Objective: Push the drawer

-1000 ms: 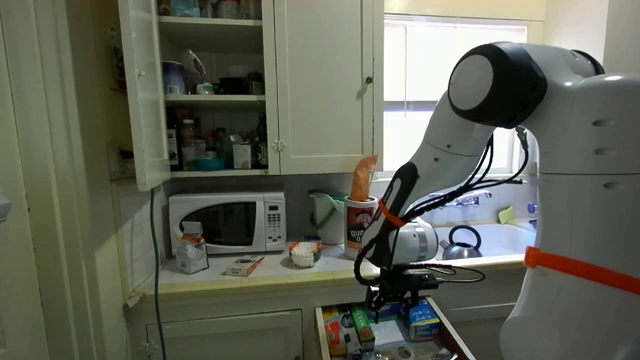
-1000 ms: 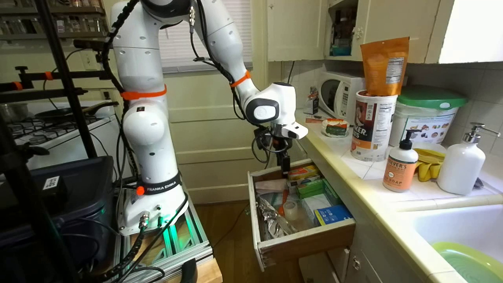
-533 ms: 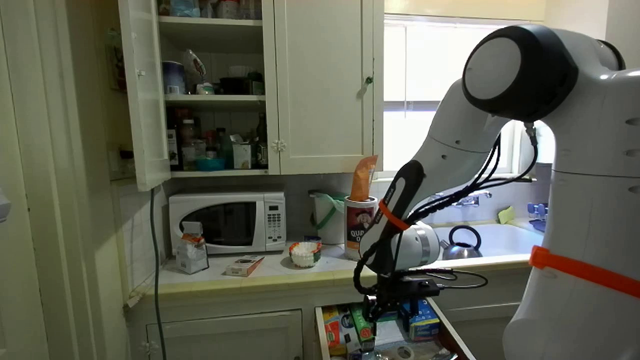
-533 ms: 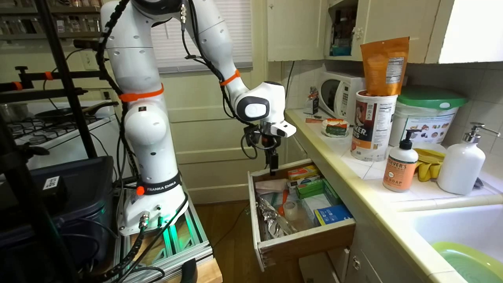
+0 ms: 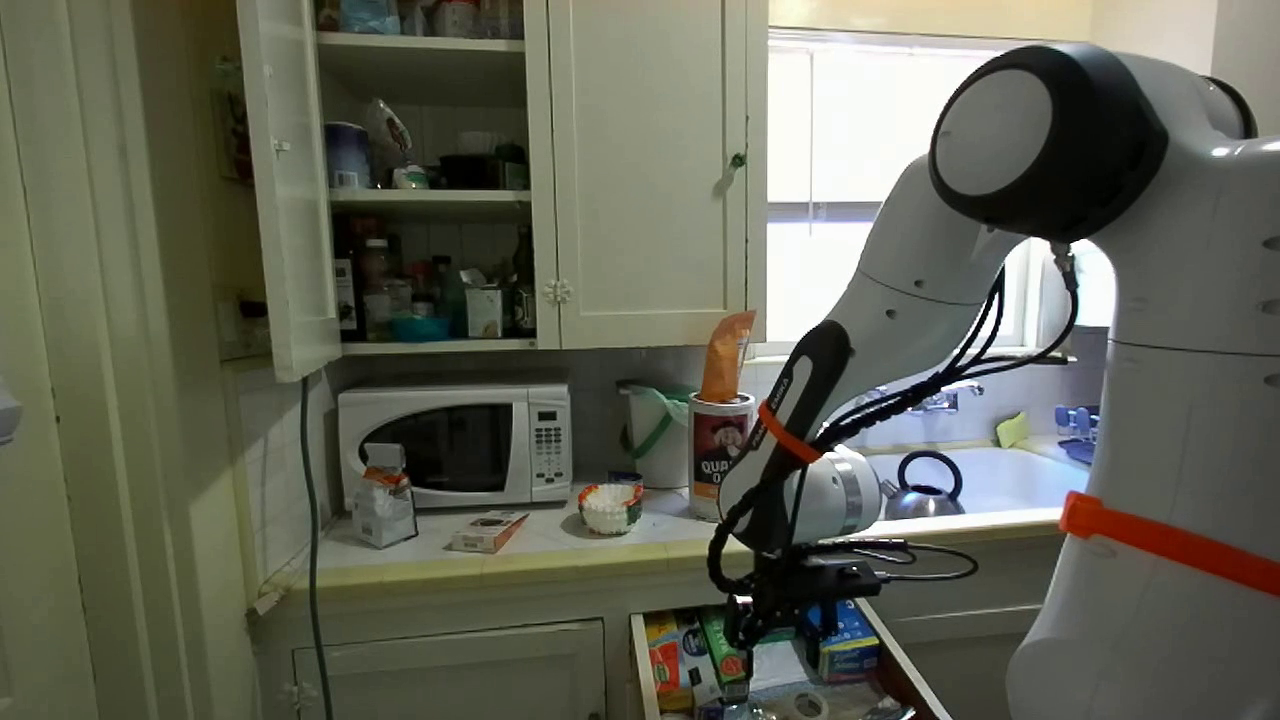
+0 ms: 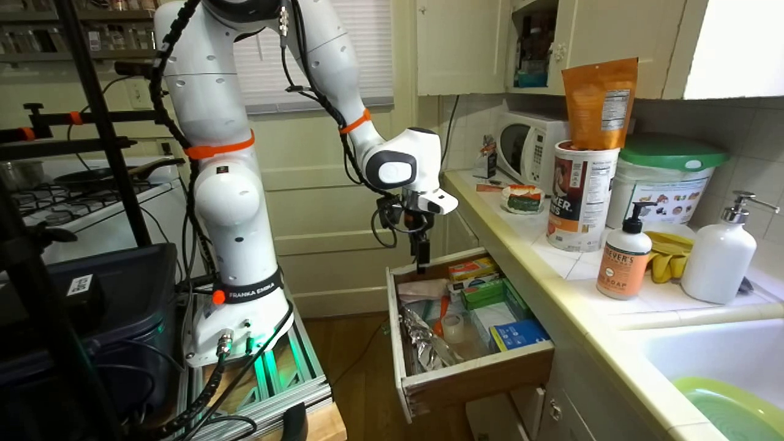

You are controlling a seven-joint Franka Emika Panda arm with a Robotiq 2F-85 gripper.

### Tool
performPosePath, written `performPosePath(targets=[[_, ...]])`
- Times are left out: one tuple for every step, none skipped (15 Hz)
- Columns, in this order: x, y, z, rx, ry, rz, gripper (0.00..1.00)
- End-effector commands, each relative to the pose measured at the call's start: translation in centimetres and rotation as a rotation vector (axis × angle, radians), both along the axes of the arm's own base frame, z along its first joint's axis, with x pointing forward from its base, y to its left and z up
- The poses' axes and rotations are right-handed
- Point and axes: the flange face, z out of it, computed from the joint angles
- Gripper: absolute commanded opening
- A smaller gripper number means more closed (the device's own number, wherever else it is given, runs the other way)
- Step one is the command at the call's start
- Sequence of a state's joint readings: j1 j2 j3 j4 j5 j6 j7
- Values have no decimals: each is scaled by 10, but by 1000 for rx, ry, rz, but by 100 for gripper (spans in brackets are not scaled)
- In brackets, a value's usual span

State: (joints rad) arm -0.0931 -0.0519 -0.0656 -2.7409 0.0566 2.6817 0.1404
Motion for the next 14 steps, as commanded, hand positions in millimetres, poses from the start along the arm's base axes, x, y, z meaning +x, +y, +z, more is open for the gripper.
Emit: performPosePath(targets=[[-3, 9, 0, 9, -17, -10, 100], [0, 15, -1, 1, -22, -5, 100], [2, 22, -2, -10, -28, -13, 100], [3, 28, -2, -10, -29, -9, 100], [4, 35, -2, -14, -31, -15, 100], [5, 40, -2, -17, -32, -18, 100], [5, 46, -1, -25, -30, -27, 100], [4, 52, -1, -24, -24, -33, 100], [4, 58, -1, -23, -15, -41, 100], [4, 63, -1, -28, -10, -42, 100], [4, 69, -4, -28, 0, -44, 100], [3, 74, -6, -23, 16, -39, 100], [2, 79, -10, -13, 28, -33, 100], [1, 85, -14, 7, 36, -19, 100]])
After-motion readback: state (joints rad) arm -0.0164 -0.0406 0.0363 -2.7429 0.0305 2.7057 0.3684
